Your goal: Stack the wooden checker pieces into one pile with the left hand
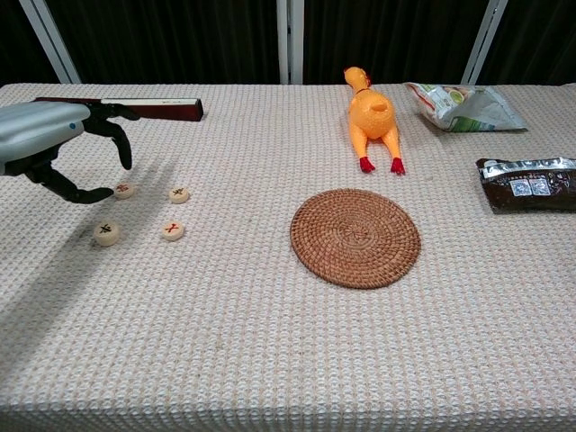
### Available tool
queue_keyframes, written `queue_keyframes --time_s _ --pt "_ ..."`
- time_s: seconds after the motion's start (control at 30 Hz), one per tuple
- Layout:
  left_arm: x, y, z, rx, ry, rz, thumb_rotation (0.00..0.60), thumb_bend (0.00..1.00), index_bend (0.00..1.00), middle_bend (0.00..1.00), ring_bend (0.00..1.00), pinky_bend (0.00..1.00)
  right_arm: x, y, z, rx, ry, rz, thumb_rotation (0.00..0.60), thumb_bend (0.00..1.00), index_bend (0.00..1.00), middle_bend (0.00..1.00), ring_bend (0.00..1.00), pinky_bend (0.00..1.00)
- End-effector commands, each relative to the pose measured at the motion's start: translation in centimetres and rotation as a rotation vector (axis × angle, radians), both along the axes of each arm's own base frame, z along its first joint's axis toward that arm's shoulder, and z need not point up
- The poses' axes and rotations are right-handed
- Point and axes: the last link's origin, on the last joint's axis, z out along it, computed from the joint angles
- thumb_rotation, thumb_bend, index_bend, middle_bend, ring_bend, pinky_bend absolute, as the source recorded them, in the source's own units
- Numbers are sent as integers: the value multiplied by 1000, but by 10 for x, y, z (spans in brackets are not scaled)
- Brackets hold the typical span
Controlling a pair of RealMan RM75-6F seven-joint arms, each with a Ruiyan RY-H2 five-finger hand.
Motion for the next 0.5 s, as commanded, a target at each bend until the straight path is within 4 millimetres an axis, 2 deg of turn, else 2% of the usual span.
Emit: queue_keyframes --time_s 0.03,0.33,0.5 --pt "-5 15 -3 4 26 40 600 306 400 48 0 0 -1 0 1 -2 -1 -2 600 259 0 0 0 0" --pt "-23 24 -10 -15 11 128 600 305 401 48 0 0 0 -3 -3 12 7 -6 600 259 0 0 0 0" --pt "-22 26 -13 -37 -15 126 600 306 401 48 0 0 0 -4 -6 22 16 -11 600 258 0 0 0 0"
